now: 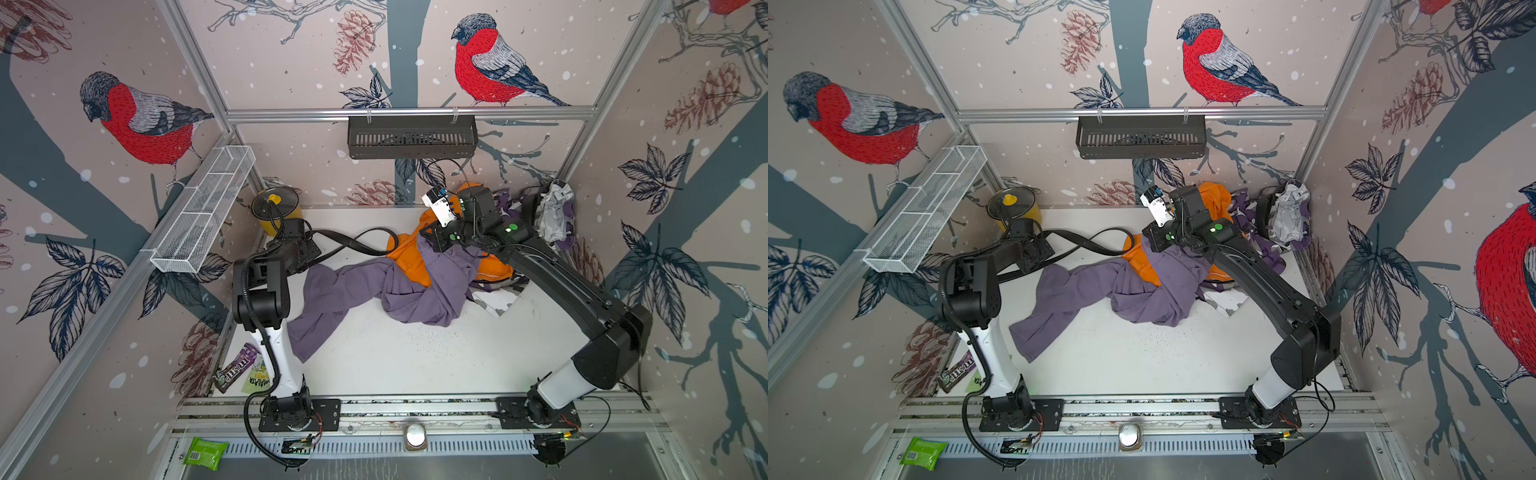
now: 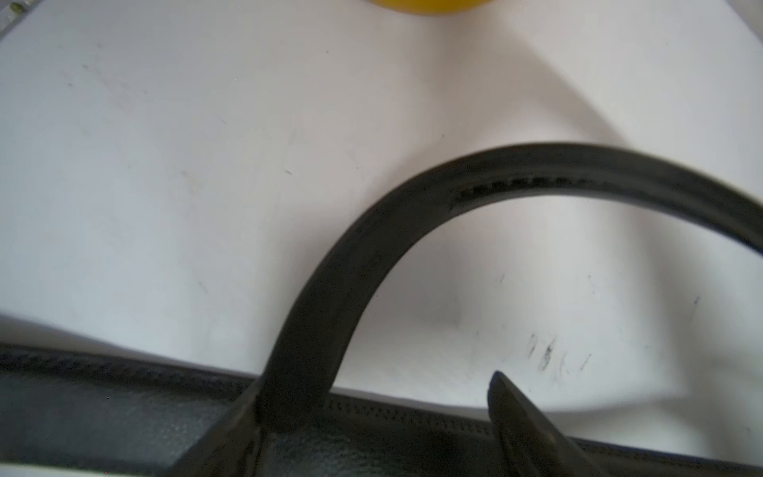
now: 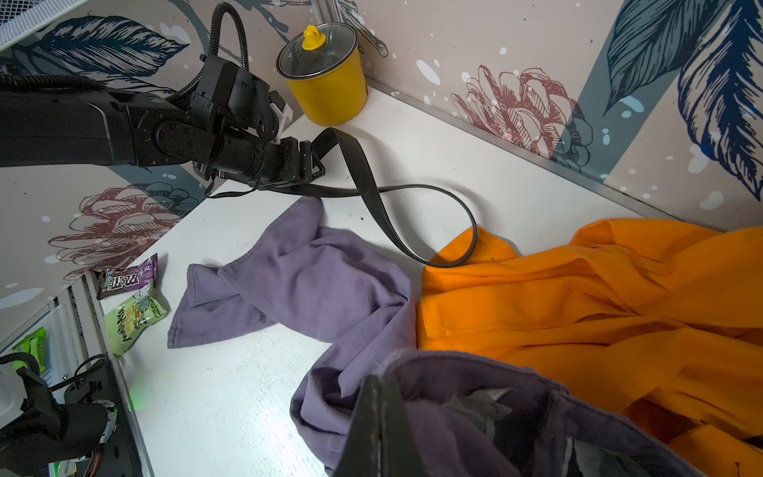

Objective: Remove the belt from the trousers
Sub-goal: Place the belt at the center of the board.

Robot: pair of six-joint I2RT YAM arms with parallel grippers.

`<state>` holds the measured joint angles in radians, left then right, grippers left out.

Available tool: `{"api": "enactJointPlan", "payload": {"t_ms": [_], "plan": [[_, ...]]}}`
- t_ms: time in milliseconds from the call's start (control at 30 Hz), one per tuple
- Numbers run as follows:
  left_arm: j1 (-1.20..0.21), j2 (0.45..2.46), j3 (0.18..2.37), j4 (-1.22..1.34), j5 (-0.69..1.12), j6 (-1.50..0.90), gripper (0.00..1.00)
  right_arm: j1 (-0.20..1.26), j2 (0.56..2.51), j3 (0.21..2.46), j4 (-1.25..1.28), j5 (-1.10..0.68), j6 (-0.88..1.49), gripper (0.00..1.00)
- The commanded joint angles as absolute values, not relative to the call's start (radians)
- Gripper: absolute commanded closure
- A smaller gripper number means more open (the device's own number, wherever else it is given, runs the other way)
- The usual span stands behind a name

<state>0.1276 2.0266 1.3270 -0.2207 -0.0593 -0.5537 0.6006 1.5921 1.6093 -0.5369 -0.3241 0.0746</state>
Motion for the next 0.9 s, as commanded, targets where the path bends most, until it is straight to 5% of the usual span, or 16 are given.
{"api": "enactJointPlan", "payload": {"t_ms": [0,267,467,867], "plan": [[0.135,1.986,1.263,-0.296,-0.025,-0.603,0.18,0.602,1.581,1.621,-0.525,-0.311,0.063,1.00],[0.130,1.883,1.102,-0.213,0.051,-0.643,0.19,0.618,1.617,1.621,-0.484,-0.366,0.077,1.00],[0.116,1.987,1.086,-0.092,0.135,-0.709,0.31,0.686,1.722,1.702,-0.468,-0.403,0.075,1.00],[0.063,2.199,1.428,-0.064,0.139,-0.753,0.34,0.779,1.903,1.819,-0.311,-0.544,0.134,1.00]]}}
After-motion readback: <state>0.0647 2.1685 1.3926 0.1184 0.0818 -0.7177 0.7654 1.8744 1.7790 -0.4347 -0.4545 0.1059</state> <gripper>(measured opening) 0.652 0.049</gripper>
